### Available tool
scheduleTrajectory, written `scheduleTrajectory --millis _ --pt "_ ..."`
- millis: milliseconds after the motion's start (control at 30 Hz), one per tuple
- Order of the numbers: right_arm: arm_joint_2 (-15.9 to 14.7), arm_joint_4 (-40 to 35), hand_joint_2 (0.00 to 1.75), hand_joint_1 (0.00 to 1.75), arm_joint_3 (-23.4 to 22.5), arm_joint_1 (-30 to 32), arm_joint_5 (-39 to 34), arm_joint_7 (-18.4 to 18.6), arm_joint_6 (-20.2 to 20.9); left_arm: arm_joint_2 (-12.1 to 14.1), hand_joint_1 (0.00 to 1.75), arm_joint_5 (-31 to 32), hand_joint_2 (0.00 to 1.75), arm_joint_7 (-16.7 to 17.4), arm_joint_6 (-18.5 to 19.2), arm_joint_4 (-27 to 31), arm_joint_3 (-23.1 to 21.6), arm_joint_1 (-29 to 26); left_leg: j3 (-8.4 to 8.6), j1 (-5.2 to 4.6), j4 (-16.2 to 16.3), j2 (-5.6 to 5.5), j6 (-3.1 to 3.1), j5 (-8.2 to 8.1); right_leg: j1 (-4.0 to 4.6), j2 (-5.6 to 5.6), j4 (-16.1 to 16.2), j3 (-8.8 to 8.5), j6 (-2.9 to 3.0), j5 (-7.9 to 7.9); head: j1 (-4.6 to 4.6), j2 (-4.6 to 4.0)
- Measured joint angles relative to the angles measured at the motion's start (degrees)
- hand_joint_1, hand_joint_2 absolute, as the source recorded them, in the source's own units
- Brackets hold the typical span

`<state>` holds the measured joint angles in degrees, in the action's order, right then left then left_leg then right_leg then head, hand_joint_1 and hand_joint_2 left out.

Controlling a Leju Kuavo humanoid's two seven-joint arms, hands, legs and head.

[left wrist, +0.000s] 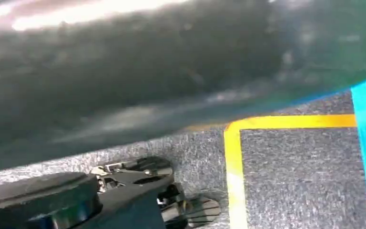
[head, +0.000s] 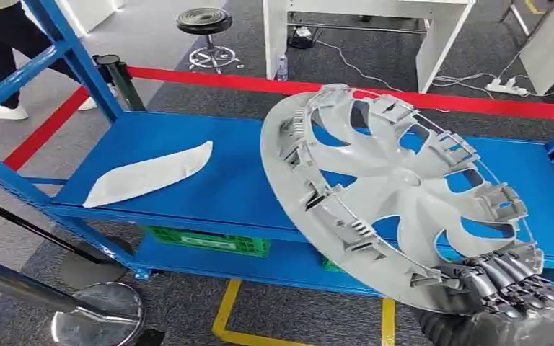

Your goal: Take the parts from the cabinet and place them on the table.

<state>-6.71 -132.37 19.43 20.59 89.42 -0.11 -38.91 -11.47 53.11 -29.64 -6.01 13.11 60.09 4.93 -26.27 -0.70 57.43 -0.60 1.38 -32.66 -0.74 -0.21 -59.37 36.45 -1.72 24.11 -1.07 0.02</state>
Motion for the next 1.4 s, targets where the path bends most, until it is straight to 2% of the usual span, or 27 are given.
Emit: scheduleTrajectory --millis 33,67,100,167,200,267,333,367,400,433,533,567,600,667,700,733,800,867,933,1067,1133,1200,1233,1267,1300,1367,1400 --pt "0.0 0.0 1.75 1.75 0.1 0.0 0.0 0.1 0.0 0.0 0.00 0.0 0.00 0.1 0.2 0.0 0.1 -0.1 -0.30 0.27 -0.7 0.02 0.36 1.02 0.19 0.04 0.4 0.16 -0.50 -0.63 0.02 0.00" --pt "-0.3 0.1 1.75 1.75 0.1 0.0 0.0 0.3 0.0 0.0 0.00 -0.1 0.00 0.1 0.3 0.0 0.1 0.1 -0.69 0.63 -1.1 0.39 0.59 1.80 0.07 0.16 -0.1 0.63 -0.66 0.71 0.04 0.00" --pt "-0.7 0.3 1.75 1.75 0.3 -0.1 0.0 0.5 0.0 0.0 0.00 -0.1 0.00 0.1 0.4 0.0 0.2 0.2 -1.53 0.66 -1.1 0.34 1.15 2.41 0.10 0.16 -2.0 1.75 -0.85 3.85 -0.24 0.00" --pt "-1.1 0.5 1.75 1.75 0.7 -0.5 -0.1 0.9 0.0 0.0 0.00 0.3 0.00 0.2 0.2 0.0 0.2 0.1 -2.91 0.56 -1.0 0.46 1.24 3.44 -0.01 0.12 -9.8 3.52 -1.21 9.98 -0.41 0.00" --pt "-1.3 0.6 1.75 1.75 0.8 -0.6 -0.1 1.0 0.0 0.0 0.00 0.4 0.00 0.3 0.1 0.0 0.2 0.0 -3.66 0.48 -1.0 0.53 1.25 3.96 0.01 0.12 -13.8 4.30 -1.39 11.70 -0.35 0.00" --pt "-1.5 0.8 1.75 1.75 1.0 -0.7 -0.2 1.2 0.0 0.0 0.00 0.5 0.00 0.4 -0.2 0.0 0.2 0.0 -4.98 0.39 -0.9 0.62 1.21 4.92 0.01 0.13 -15.8 3.10 -1.47 9.94 -0.44 0.00" --pt "-1.7 1.0 1.75 1.75 1.2 -1.0 -0.2 1.2 0.0 0.0 0.00 0.5 0.00 0.6 -0.3 0.0 0.2 0.0 -5.99 0.36 -0.7 0.60 1.05 5.63 0.02 0.13 -8.8 -2.48 -1.22 5.68 -0.48 0.00" --pt "-1.9 1.1 1.75 1.75 1.2 -1.3 -0.1 1.2 0.0 0.0 0.00 0.5 0.00 0.6 -0.3 0.0 0.2 0.0 -6.18 0.34 -0.6 0.53 0.91 5.88 0.03 0.15 -3.5 -6.22 -1.00 4.82 -0.46 0.00" --pt "-2.1 1.2 1.75 1.75 1.4 -1.6 -0.1 1.3 0.0 0.0 0.00 0.5 0.00 0.7 -0.4 0.0 0.2 0.0 -6.36 0.15 -0.6 0.51 0.61 6.16 0.17 0.24 1.0 -8.88 -0.73 6.74 -0.46 0.00" --pt "-2.2 1.4 1.75 1.75 1.7 -1.8 0.0 1.4 0.0 0.1 0.00 0.4 0.00 0.9 -0.4 0.0 0.2 0.0 -6.51 0.02 -0.5 0.46 0.36 6.54 0.26 0.34 3.4 -10.76 -0.53 6.99 -0.33 0.00" --pt "-2.8 2.1 1.75 1.75 2.5 -2.9 -0.5 1.9 0.0 0.2 0.00 0.1 0.00 1.1 -0.4 0.0 0.5 0.0 -7.27 0.15 -0.5 0.42 -0.66 7.90 0.50 0.34 3.7 -9.90 0.07 6.73 -0.39 0.00" --pt "-2.8 2.4 1.75 1.75 2.8 -3.4 -0.9 1.9 0.0 0.4 0.00 -0.1 0.00 1.1 -0.4 0.0 0.6 0.0 -7.61 0.14 0.0 0.41 -0.96 7.16 -0.11 0.12 4.2 -9.26 1.14 6.00 -0.39 0.00" --pt "-2.8 2.8 1.75 1.75 3.1 -4.0 -1.4 1.5 0.0 0.4 0.00 -0.2 0.00 1.1 -0.4 0.0 0.6 -0.1 -8.22 0.15 1.2 0.42 -1.37 4.91 -0.05 0.03 4.2 -8.68 1.62 5.63 -0.17 0.00" --pt "-2.9 3.8 1.75 1.75 3.3 -4.8 -2.7 0.0 0.0 0.7 0.00 -0.3 0.00 1.4 -0.2 0.0 0.7 0.0 -10.76 0.53 9.0 0.42 -1.97 -1.87 0.01 -0.15 3.9 -7.37 2.23 4.54 0.04 0.00" --pt "-2.9 4.4 1.75 1.75 3.5 -5.2 -3.1 -0.5 0.0 0.8 0.00 -0.4 0.00 1.4 -0.2 0.0 0.8 0.0 -11.85 0.66 13.4 0.42 -2.19 -4.01 0.08 -0.21 3.7 -6.55 2.24 3.97 0.04 0.00" --pt "-2.9 4.8 1.75 1.75 3.6 -5.5 -3.3 -0.9 0.0 0.9 0.00 -0.5 0.00 1.4 -0.2 0.0 0.9 0.0 -12.30 0.74 16.2 0.42 -2.28 -4.44 0.10 -0.30 3.4 -5.67 2.20 3.55 0.07 0.00" --pt "-2.8 5.5 1.75 1.75 3.8 -5.7 -3.6 -1.5 0.0 1.0 0.00 -0.5 0.00 1.4 0.0 0.0 1.0 0.0 -10.41 0.85 15.3 0.43 -2.31 -1.11 0.09 -0.44 2.6 -3.88 2.06 2.86 0.09 0.00" --pt "-2.8 6.1 1.75 1.75 3.8 -6.0 -4.0 -2.3 0.0 1.2 0.00 -0.5 0.00 1.4 0.1 0.0 1.0 0.0 -5.09 0.91 7.7 0.43 -2.02 2.81 0.09 -0.42 1.7 -2.27 1.75 2.25 0.07 0.00" --pt "-2.8 6.6 1.75 1.75 3.7 -6.0 -4.4 -3.3 0.0 1.2 0.00 -0.5 0.00 1.4 0.0 0.0 1.0 0.2 0.15 0.72 -1.0 0.24 -1.36 0.68 0.33 -0.30 1.1 -1.32 1.05 1.57 0.00 0.00" --pt "-2.5 7.1 1.75 1.75 3.0 -5.9 -5.0 -5.1 0.0 1.0 0.00 -0.5 0.00 1.8 -0.1 -0.1 1.1 -0.1 -1.32 0.58 -1.5 0.56 -0.03 2.28 0.22 0.00 1.7 -0.79 -0.59 -0.52 0.08 0.00" --pt "-2.4 7.2 1.75 1.75 2.5 -5.6 -5.4 -6.3 0.0 1.0 0.00 -0.3 0.00 1.9 -0.2 -0.1 1.4 0.0 -2.71 0.79 -1.5 1.06 0.94 3.62 0.03 0.11 -1.5 1.04 -1.03 5.18 -0.13 0.00" --pt "-1.9 7.4 1.75 1.75 2.0 -5.4 -5.8 -7.4 0.0 0.9 0.00 -0.2 0.00 1.9 -0.2 -0.1 1.5 0.0 -4.27 0.53 -1.5 1.55 1.18 4.82 0.00 0.10 -10.3 2.89 -1.40 11.59 -0.22 0.00" --pt "-1.7 7.5 1.75 1.75 1.8 -5.2 -6.1 -7.8 0.0 0.9 0.00 -0.1 0.00 1.9 -0.2 -0.1 1.5 0.0 -5.06 0.38 -1.4 1.83 1.26 5.36 0.01 0.10 -14.0 3.44 -1.47 12.79 -0.31 0.00" --pt "-1.6 7.6 1.75 1.75 1.6 -5.0 -6.2 -8.2 0.0 0.9 0.00 -0.1 0.00 1.9 -0.2 -0.1 1.6 0.0 -5.82 0.23 -1.3 2.04 1.30 5.88 0.02 0.09 -15.8 3.19 -1.46 12.26 -0.33 0.00" --pt "-1.4 7.7 1.75 1.75 1.3 -4.6 -6.2 -8.5 0.0 0.9 0.00 -0.1 0.00 1.9 -0.2 -0.1 1.6 0.0 -6.60 0.07 -1.1 2.42 1.32 6.36 0.03 0.09 -15.2 1.78 -1.35 10.20 -0.37 0.00" --pt "-1.1 7.8 1.75 1.75 0.9 -4.3 -6.3 -9.0 0.0 0.8 0.00 -0.1 0.00 1.9 -0.1 -0.1 1.6 0.0 -7.91 -0.17 -0.9 2.96 1.23 7.23 0.22 -0.33 -7.8 -4.22 -0.74 5.85 -0.37 0.00" --pt "-1.0 7.8 1.75 1.75 0.8 -4.3 -6.3 -9.1 0.0 0.8 0.00 -0.1 0.00 1.9 -0.1 -0.1 1.6 0.1 -8.25 -0.24 -0.8 3.22 1.10 7.65 0.39 -1.35 -2.0 -8.43 -0.32 5.82 -0.39 0.00"
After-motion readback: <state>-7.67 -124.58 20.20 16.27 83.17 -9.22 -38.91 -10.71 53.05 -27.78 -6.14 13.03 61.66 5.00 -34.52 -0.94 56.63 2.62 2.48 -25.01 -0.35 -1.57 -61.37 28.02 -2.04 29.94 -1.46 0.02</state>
